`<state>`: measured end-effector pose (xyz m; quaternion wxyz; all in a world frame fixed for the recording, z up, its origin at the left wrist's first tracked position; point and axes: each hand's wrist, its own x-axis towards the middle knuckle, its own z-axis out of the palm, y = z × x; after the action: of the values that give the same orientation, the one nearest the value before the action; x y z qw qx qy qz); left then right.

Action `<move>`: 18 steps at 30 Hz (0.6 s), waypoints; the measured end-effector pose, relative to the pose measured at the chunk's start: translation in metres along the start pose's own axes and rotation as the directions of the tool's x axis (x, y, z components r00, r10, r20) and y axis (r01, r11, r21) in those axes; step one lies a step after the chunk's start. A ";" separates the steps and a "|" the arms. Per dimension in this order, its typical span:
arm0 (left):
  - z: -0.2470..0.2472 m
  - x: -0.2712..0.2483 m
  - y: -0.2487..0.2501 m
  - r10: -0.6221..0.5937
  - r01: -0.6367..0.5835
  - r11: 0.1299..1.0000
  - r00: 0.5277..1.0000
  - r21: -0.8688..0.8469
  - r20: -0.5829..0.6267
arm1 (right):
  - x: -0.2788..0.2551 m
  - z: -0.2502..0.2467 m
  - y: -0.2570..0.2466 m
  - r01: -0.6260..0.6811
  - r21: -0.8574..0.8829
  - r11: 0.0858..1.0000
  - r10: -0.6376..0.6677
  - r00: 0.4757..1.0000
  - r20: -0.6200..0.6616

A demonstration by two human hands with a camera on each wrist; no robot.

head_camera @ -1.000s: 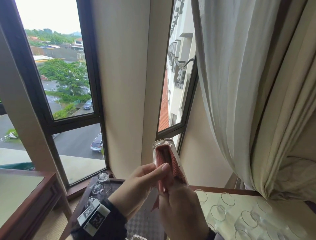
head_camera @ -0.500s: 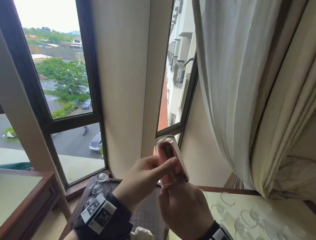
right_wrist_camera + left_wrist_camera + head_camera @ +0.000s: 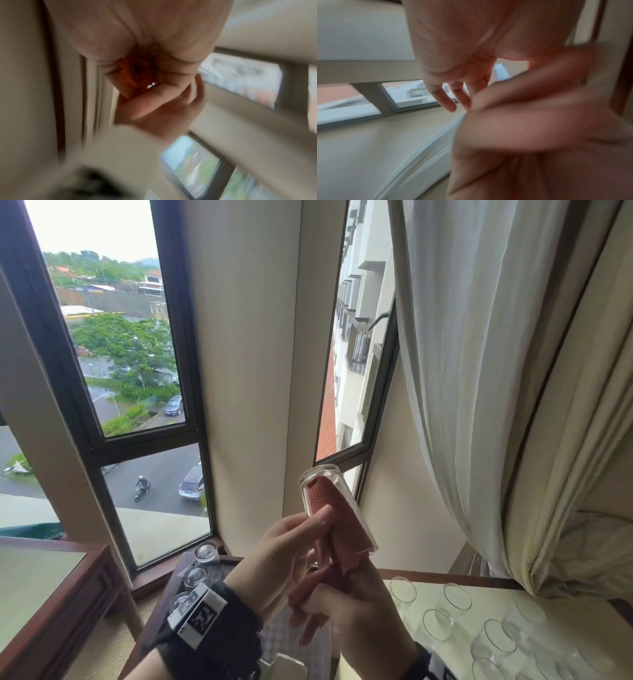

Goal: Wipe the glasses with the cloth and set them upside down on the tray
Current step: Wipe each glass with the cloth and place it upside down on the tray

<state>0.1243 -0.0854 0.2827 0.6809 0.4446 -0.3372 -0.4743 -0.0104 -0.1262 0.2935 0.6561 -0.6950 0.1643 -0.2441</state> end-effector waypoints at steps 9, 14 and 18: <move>0.010 0.003 0.017 0.157 -0.118 0.893 0.986 0.434 -0.055 | 0.017 -0.012 0.033 0.093 -0.908 0.409 -0.414 0.905 -0.094; -0.001 0.005 0.013 0.050 -0.064 0.989 0.994 0.135 0.101 | 0.008 -0.014 -0.006 0.084 0.108 0.991 -0.086 0.996 0.015; 0.001 0.009 0.008 0.085 -0.075 0.995 0.979 -0.060 0.186 | 0.006 -0.009 -0.011 0.012 0.781 0.624 -0.177 0.976 0.127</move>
<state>0.1290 -0.0927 0.2905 0.6760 0.3658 -0.4049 -0.4953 -0.0111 -0.1360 0.3049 0.8898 -0.3725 -0.0572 -0.2572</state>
